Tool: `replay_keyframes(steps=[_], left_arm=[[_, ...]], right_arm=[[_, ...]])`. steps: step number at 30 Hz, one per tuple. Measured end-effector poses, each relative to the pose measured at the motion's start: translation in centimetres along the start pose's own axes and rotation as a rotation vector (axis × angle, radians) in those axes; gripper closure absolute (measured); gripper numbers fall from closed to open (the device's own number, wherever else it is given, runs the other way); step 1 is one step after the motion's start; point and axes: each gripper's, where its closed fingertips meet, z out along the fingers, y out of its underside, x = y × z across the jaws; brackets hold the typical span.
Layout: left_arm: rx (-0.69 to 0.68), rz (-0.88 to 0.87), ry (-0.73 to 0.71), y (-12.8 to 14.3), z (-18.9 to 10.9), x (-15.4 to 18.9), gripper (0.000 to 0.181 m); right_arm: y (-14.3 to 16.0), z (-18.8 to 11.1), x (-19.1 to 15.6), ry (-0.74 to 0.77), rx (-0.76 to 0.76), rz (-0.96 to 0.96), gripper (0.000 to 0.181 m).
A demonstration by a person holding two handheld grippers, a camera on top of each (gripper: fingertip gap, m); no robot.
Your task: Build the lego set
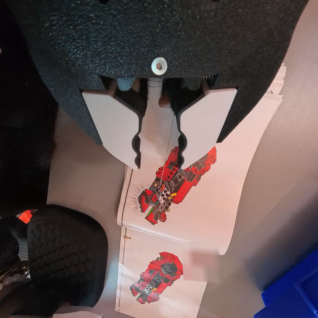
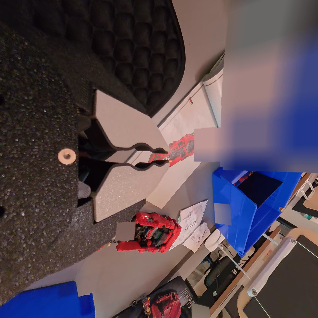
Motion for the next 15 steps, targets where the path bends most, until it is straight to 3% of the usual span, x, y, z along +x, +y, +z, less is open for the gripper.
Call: replay_keyframes(steps=[15], left_arm=[[-0.008, 0.026, -0.014, 0.12, 0.09, 0.08, 0.137]], right_arm=[[-0.76, -0.94, 0.70, 0.006, 0.104, 0.071, 0.175]])
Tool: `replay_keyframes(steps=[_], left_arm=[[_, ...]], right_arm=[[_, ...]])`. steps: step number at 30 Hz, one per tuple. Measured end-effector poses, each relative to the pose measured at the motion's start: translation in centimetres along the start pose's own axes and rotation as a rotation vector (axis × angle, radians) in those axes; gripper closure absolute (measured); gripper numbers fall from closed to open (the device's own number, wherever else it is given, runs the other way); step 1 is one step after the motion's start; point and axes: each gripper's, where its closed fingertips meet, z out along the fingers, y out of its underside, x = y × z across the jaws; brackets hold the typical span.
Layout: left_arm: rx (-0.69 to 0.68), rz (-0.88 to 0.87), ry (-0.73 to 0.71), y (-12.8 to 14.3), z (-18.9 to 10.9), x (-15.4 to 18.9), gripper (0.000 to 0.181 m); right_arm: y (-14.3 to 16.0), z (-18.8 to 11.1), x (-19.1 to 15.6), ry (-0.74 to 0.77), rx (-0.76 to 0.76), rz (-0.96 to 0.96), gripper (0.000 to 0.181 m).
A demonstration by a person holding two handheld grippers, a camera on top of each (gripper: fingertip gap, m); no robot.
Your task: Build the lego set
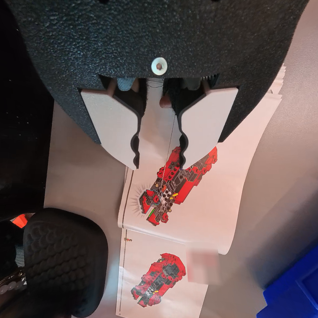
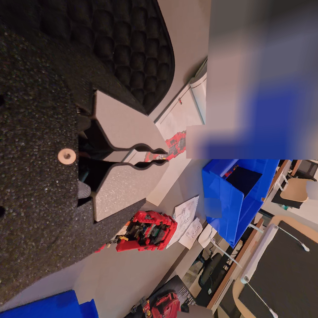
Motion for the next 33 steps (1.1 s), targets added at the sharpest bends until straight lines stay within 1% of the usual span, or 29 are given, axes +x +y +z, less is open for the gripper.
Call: replay_keyframes(steps=[2, 9, 17, 20, 22, 23, 24, 26, 28, 30, 32, 33], left_arm=[[-0.002, 0.006, -0.007, 0.0, 0.0, 0.0, 0.137], [-0.005, 0.017, -0.018, 0.1, 0.1, 0.0, 0.137], [-0.006, 0.021, -0.021, 0.1, 0.1, 0.0, 0.137], [-0.011, 0.016, -0.014, 0.1, 0.1, 0.0, 0.137], [-0.019, 0.015, 0.003, 0.1, 0.0, 0.2, 0.133], [-0.015, 0.009, 0.001, -0.1, -0.2, 0.1, 0.135], [0.005, 0.009, 0.007, -0.7, -0.5, 0.1, 0.136], [0.075, 0.013, 0.020, -2.6, -1.9, -0.1, 0.135], [0.157, 0.033, -0.003, -4.8, -3.4, -1.3, 0.135], [0.236, 0.064, -0.052, -6.3, -4.0, -2.9, 0.135], [0.308, 0.046, -0.089, -6.9, -3.8, -4.3, 0.136], [0.342, 0.019, -0.083, -7.0, -3.5, -4.5, 0.136]], right_arm=[[-0.2, -0.1, 0.2, 0.002, 0.016, 0.019, 0.176], [0.2, 0.1, -0.1, -0.015, -0.017, 0.006, 0.176], [0.3, 0.2, -0.2, -0.095, -0.020, 0.113, 0.171], [0.7, 0.5, -0.8, -0.194, -0.067, 0.163, 0.168], [0.8, 0.8, -1.5, -0.295, -0.129, 0.193, 0.163], [0.6, 1.1, -1.3, -0.319, -0.158, 0.197, 0.159], [0.0, 1.4, -1.0, -0.349, -0.181, 0.189, 0.155], [-2.2, 2.5, -0.2, -0.429, -0.216, 0.140, 0.148], [-5.4, 4.7, 2.0, -0.450, -0.244, 0.050, 0.146], [-8.6, 7.6, 3.5, -0.529, -0.290, -0.060, 0.145], [-10.9, 11.4, 4.7, -0.610, -0.367, -0.220, 0.158], [-11.3, 13.5, 5.2, -0.664, -0.408, -0.324, 0.163]])
